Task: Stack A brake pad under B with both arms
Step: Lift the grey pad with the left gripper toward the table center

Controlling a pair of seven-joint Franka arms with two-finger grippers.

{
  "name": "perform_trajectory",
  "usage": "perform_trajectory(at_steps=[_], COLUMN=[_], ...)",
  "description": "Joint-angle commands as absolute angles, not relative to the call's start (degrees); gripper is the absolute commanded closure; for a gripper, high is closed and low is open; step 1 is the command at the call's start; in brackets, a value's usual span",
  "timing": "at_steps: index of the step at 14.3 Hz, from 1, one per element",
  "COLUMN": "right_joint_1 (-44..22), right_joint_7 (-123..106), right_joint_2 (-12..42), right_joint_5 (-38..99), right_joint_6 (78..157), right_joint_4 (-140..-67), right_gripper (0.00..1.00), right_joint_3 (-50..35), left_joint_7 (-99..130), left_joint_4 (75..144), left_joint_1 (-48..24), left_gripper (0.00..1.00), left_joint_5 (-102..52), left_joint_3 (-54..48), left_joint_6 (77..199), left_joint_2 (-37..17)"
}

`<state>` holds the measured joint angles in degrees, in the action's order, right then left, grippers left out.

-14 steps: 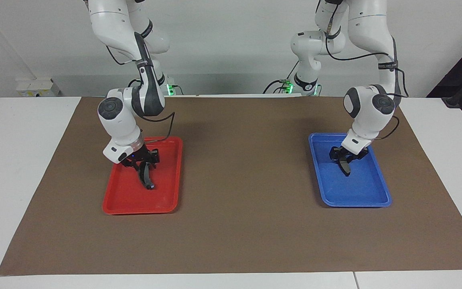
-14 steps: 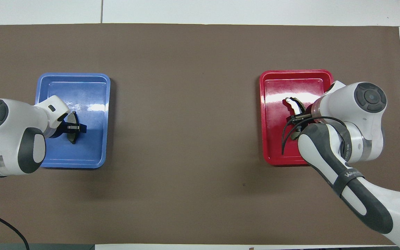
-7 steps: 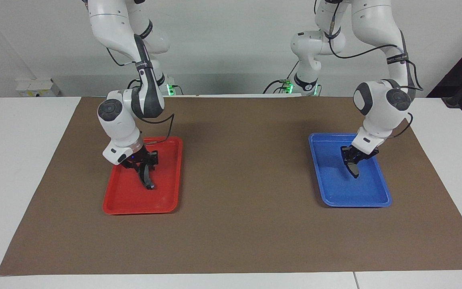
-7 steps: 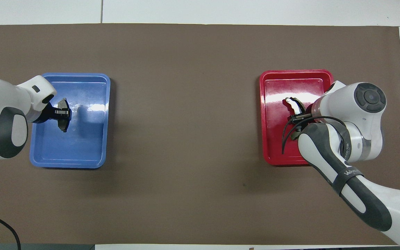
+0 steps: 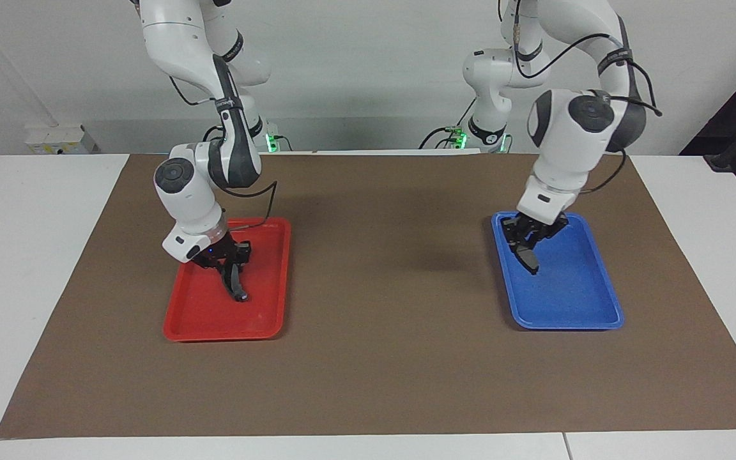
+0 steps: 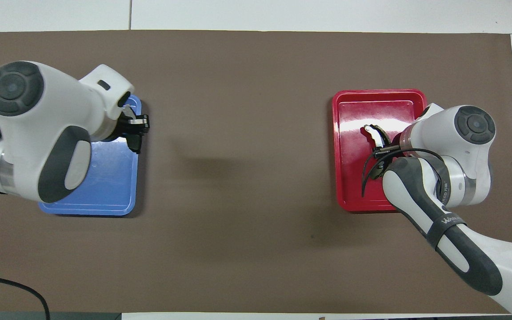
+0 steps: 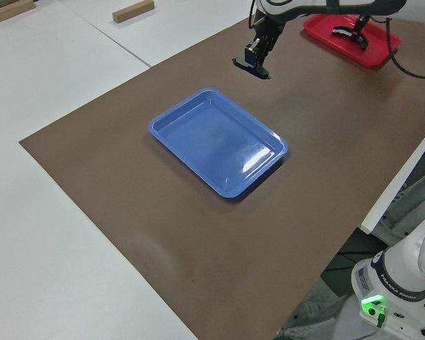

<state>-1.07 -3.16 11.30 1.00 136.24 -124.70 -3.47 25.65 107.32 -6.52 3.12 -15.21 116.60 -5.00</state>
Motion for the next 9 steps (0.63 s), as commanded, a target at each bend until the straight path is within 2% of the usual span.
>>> perform_trajectory(at_steps=[1,4,6,9], right_joint_1=[-0.26,-0.26,-0.35,-0.35], right_joint_7=[-4.66,-4.66,-4.75,-4.83], right_joint_2=[11.51,11.51,11.43,10.99], right_joint_5=[1.06,1.14,1.05,1.05], right_joint_6=[137.20,136.50,135.27,128.61], right_joint_4=[-124.98,-124.81,-124.11,-119.37], right_gripper=[0.67,0.88,0.92,0.93], right_joint_3=[-3.87,-3.87,-3.87,-3.61], left_joint_7=[36.78,46.82,50.78,55.79], left_joint_4=[101.70,100.90,100.20,99.23], left_joint_1=[-6.42,-7.12,-9.65,-13.78], left_gripper=[0.99,0.99,0.99,0.99], left_joint_5=[4.92,8.34,8.61,14.13], left_joint_3=[-23.00,-31.53,-33.57,-33.75], left_joint_6=[112.07,111.97,112.41,114.34], left_joint_2=[-6.06,-6.15,-8.16,-13.78])
